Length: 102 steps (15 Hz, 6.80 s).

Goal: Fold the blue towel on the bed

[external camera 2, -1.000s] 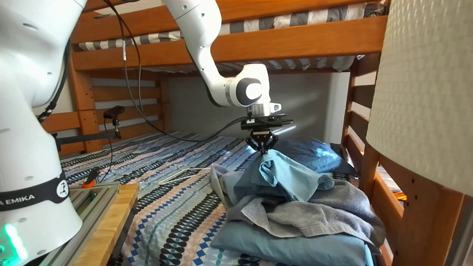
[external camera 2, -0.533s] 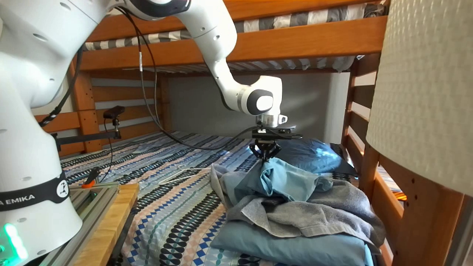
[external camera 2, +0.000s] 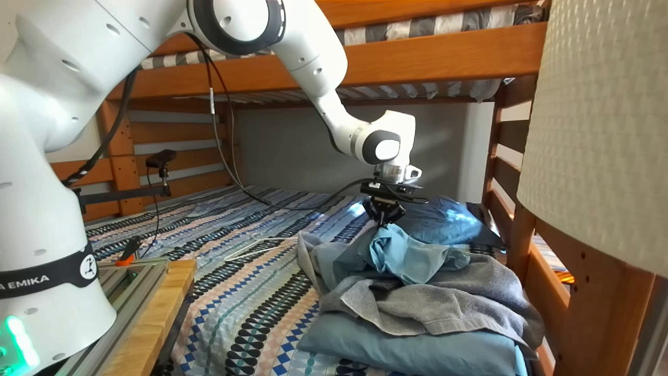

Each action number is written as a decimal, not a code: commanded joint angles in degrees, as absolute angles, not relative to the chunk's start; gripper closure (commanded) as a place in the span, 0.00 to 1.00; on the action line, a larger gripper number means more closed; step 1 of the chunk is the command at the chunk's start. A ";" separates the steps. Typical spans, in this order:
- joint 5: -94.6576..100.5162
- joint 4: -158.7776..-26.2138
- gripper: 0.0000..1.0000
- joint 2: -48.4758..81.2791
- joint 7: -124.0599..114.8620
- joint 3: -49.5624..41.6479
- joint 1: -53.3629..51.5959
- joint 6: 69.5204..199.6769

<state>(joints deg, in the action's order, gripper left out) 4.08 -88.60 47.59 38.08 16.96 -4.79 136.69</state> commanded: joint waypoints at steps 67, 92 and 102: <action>-8.04 -76.88 1.00 56.97 0.67 20.56 -9.63 157.45; -13.39 -83.05 0.00 53.12 1.23 19.50 -4.48 132.68; -12.70 -90.51 0.00 51.57 -0.35 14.95 -7.03 141.37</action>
